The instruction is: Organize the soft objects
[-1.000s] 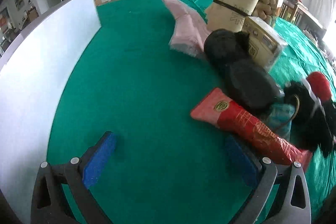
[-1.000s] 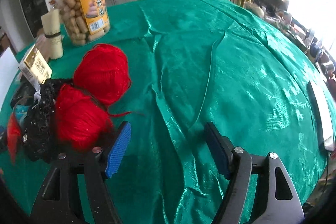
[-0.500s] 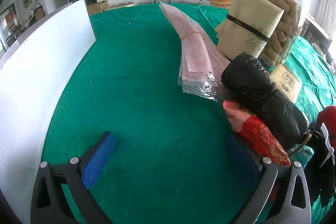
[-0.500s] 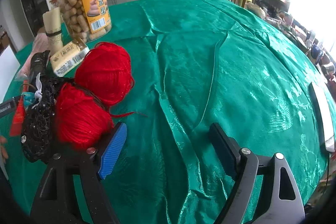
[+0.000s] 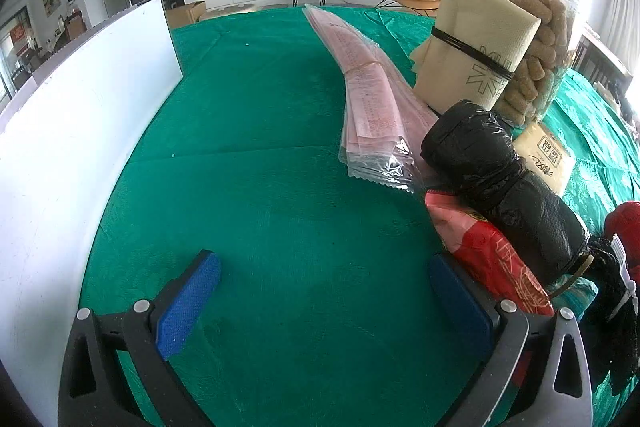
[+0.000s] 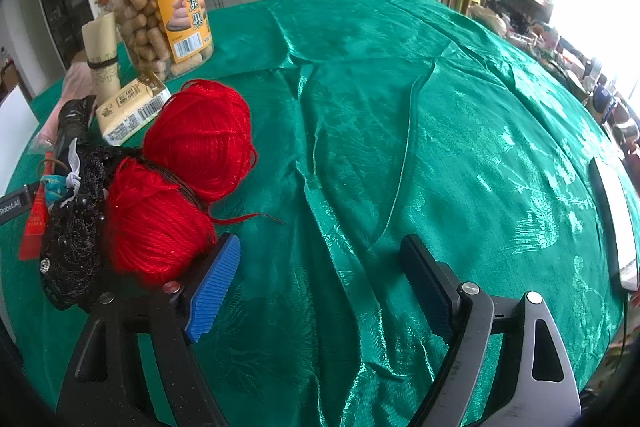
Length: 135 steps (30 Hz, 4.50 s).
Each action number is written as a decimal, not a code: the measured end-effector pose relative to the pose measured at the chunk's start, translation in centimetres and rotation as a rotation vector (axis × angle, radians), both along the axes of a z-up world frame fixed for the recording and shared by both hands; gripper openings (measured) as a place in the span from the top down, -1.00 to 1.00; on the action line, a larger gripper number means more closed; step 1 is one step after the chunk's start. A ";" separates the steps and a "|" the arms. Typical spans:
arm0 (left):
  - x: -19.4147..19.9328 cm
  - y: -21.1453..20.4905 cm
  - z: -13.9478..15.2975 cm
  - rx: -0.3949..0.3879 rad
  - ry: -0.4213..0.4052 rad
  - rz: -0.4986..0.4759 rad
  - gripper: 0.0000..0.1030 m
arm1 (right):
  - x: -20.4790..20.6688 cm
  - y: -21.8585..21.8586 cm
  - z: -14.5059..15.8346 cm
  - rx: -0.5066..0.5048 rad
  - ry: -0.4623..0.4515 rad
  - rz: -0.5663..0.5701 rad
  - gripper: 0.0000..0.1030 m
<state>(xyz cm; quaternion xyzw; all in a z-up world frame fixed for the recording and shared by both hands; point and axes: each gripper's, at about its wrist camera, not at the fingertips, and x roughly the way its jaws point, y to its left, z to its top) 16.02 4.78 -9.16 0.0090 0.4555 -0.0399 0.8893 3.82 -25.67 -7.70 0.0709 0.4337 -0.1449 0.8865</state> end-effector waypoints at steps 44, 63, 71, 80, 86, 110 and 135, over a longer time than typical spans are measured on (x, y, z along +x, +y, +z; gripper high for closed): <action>-0.1 -0.1 0.0 0.000 0.000 0.000 -1.00 | 0.0 0.0 0.0 -0.002 0.000 0.000 -0.65; 0.1 0.0 -0.1 0.000 0.000 0.000 -1.00 | 0.0 0.0 0.0 -0.002 0.000 -0.001 -0.65; 0.0 0.0 -0.1 0.000 0.000 0.000 -1.00 | 0.0 0.0 0.0 -0.002 0.000 -0.001 -0.66; 0.2 0.2 -0.2 -0.002 0.003 -0.003 -1.00 | 0.0 0.0 0.0 -0.002 0.000 -0.001 -0.66; -2.5 1.0 0.1 0.007 0.128 -0.042 -1.00 | 0.0 0.0 0.0 -0.003 0.000 -0.001 -0.66; 12.7 1.1 2.8 -0.174 0.126 -0.085 0.64 | 0.0 0.0 0.0 -0.002 0.001 0.001 -0.67; -11.5 7.2 4.3 -0.248 0.206 -0.145 0.52 | 0.0 0.0 0.0 -0.001 0.000 0.004 -0.68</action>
